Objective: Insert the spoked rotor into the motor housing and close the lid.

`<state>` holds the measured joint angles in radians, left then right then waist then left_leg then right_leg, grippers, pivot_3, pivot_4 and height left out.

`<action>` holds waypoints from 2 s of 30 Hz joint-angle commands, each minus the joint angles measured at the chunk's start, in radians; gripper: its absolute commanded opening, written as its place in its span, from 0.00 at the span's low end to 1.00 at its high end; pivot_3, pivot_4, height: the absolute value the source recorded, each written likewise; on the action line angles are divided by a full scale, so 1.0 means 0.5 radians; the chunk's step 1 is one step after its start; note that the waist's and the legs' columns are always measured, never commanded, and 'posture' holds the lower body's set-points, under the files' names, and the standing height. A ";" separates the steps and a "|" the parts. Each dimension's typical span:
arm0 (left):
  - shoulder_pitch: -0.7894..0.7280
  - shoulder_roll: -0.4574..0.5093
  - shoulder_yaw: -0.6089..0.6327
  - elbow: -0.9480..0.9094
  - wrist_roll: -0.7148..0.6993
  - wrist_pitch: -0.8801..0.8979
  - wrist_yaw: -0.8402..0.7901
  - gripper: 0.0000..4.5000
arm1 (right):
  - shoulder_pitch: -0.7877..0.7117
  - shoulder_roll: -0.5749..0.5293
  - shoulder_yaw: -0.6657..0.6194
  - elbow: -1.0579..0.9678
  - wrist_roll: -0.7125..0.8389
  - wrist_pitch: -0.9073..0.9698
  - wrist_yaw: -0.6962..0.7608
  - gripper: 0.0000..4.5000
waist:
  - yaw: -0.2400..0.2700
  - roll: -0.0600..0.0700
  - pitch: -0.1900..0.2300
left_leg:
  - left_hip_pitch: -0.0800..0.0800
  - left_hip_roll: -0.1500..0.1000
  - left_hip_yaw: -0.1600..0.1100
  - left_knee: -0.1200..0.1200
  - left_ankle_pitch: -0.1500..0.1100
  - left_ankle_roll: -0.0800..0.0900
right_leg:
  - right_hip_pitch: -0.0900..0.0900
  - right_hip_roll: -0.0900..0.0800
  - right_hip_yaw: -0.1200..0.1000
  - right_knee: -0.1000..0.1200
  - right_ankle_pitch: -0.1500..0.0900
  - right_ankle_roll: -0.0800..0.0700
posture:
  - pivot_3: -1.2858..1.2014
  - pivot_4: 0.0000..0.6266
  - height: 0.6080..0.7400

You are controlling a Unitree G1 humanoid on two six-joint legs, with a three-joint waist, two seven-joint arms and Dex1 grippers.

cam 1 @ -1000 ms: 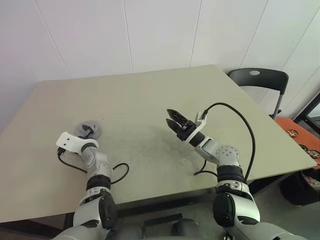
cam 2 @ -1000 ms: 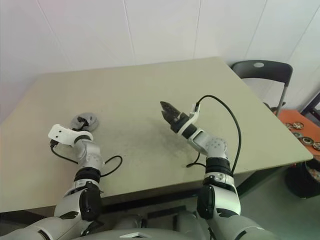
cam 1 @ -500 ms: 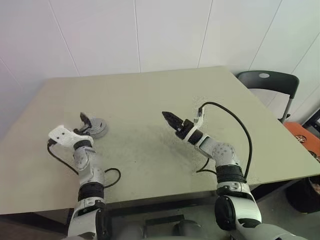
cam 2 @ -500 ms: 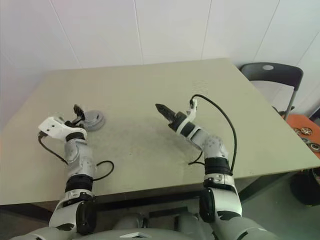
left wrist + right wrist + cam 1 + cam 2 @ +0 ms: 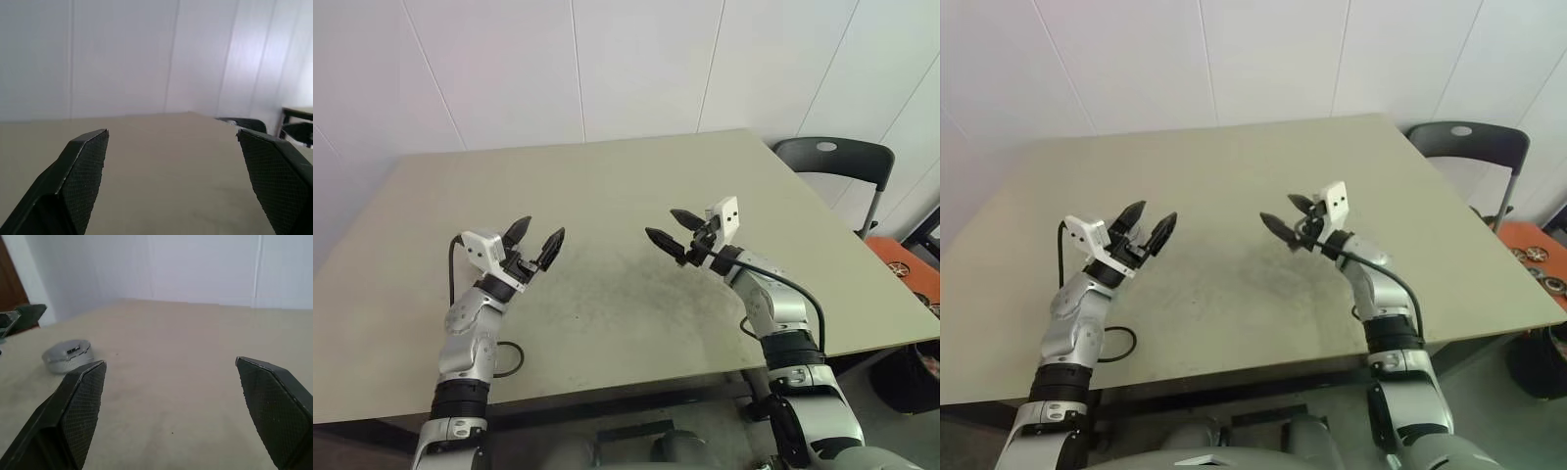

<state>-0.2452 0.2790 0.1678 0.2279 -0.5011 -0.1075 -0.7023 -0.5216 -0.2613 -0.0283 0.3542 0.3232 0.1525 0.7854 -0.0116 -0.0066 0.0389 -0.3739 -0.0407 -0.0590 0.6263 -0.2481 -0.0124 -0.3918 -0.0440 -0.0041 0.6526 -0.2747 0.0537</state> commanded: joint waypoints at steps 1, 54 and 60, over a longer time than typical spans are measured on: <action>0.013 0.086 -0.046 -0.136 0.011 0.075 -0.124 1.00 | 0.008 -0.037 0.013 -0.090 -0.038 -0.091 0.022 0.99 | 0.000 0.000 0.000 | 0.000 0.000 0.000 0.000 0.000 0.000 | 0.000 0.000 0.000 0.000 0.000 0.000 | 0.52 0.00 1.00; 0.122 0.163 -0.174 -0.344 0.210 0.162 -0.236 1.00 | 0.009 -0.047 0.040 -0.003 -0.110 -0.252 0.017 0.99 | 0.003 0.004 0.003 | 0.000 0.000 0.000 0.001 0.000 0.000 | 0.001 -0.001 0.000 -0.001 0.000 -0.001 | 0.52 0.00 1.00; 0.121 0.160 -0.175 -0.336 0.209 0.158 -0.232 1.00 | 0.007 -0.049 0.037 -0.003 -0.118 -0.250 0.013 0.99 | 0.002 0.004 0.003 | 0.000 0.000 0.000 0.001 0.000 0.000 | 0.001 -0.001 0.001 -0.001 0.000 -0.001 | 0.52 0.00 1.00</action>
<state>-0.1643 0.3571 0.0716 0.0767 -0.4009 -0.0093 -0.8229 -0.4930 -0.2879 -0.0059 0.3806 0.2585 0.0393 0.7929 -0.0104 -0.0046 0.0401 -0.3738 -0.0408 -0.0591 0.6266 -0.2481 -0.0124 -0.3914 -0.0447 -0.0038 0.6521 -0.2748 0.0532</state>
